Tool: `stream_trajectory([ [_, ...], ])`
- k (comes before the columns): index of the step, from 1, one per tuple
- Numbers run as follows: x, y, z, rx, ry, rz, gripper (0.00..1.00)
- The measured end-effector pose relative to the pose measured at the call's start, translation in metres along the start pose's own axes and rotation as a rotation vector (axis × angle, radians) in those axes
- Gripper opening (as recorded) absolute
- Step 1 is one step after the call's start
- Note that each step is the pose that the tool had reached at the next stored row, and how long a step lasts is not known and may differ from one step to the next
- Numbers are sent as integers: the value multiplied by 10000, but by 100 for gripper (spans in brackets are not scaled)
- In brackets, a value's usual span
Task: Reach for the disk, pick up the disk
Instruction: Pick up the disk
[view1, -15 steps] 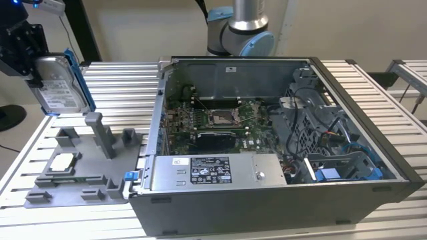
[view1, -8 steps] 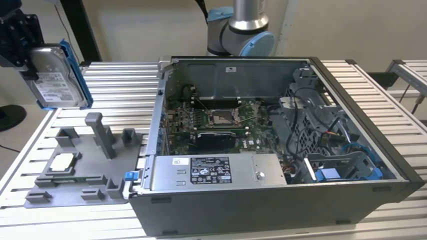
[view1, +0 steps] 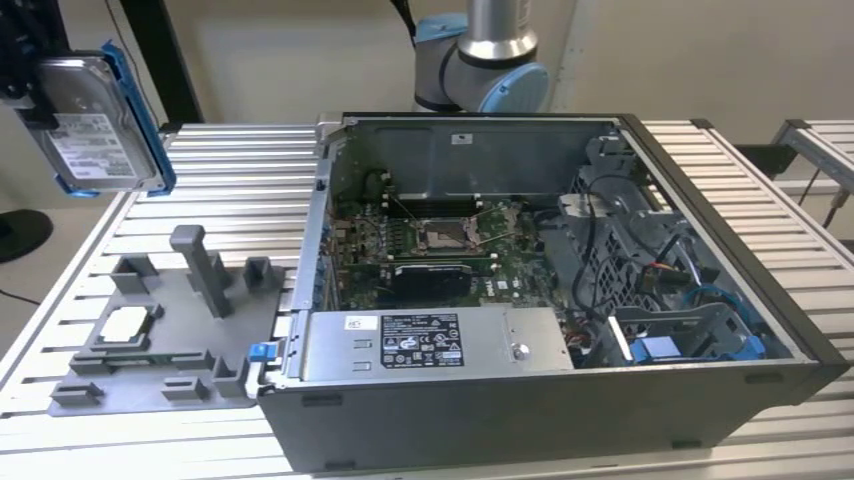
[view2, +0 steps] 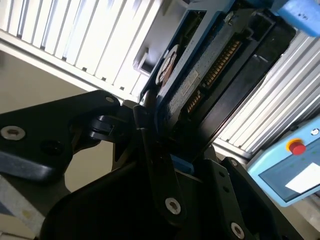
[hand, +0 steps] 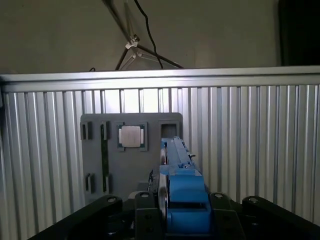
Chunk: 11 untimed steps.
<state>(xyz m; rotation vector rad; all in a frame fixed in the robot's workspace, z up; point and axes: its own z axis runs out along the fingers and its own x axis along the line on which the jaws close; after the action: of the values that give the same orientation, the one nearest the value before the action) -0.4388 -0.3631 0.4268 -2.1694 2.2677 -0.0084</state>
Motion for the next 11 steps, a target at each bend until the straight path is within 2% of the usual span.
stream_trajectory([
  [11, 1, -2, -379, 2, -1, 0, 0],
])
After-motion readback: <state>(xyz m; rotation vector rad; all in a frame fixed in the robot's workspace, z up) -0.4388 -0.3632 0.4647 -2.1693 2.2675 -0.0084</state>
